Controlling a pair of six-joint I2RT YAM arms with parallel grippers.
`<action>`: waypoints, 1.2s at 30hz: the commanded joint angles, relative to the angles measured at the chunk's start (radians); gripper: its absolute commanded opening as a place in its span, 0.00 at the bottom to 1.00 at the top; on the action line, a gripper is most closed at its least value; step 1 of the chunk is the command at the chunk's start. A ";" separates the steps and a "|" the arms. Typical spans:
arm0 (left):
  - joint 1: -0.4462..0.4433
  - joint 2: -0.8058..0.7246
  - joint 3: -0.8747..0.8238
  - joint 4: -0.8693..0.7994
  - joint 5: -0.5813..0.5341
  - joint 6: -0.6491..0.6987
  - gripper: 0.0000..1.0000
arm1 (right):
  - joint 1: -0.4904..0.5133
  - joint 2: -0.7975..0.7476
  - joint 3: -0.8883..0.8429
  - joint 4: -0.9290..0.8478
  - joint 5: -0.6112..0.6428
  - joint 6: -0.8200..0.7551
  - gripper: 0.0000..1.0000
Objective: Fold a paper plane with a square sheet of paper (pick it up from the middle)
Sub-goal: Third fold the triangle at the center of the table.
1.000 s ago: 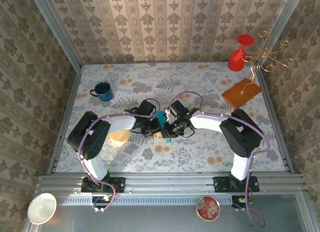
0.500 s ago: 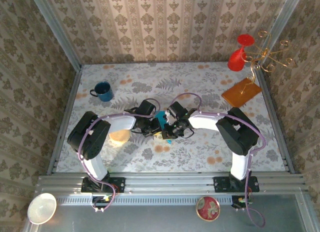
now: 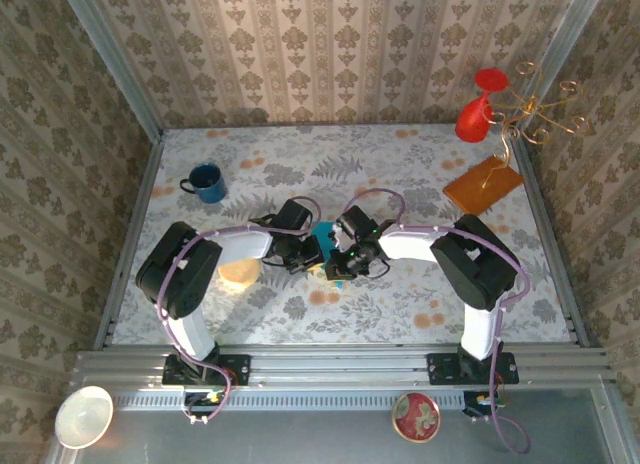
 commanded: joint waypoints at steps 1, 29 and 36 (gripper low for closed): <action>0.002 0.076 -0.028 -0.082 -0.067 0.010 0.10 | -0.002 0.004 -0.048 -0.035 -0.017 0.013 0.12; 0.002 0.056 -0.010 -0.092 -0.057 0.014 0.10 | -0.005 -0.200 -0.093 0.000 0.038 0.013 0.12; 0.000 0.045 0.004 -0.088 -0.049 0.013 0.10 | -0.004 -0.083 -0.023 -0.016 0.052 0.014 0.09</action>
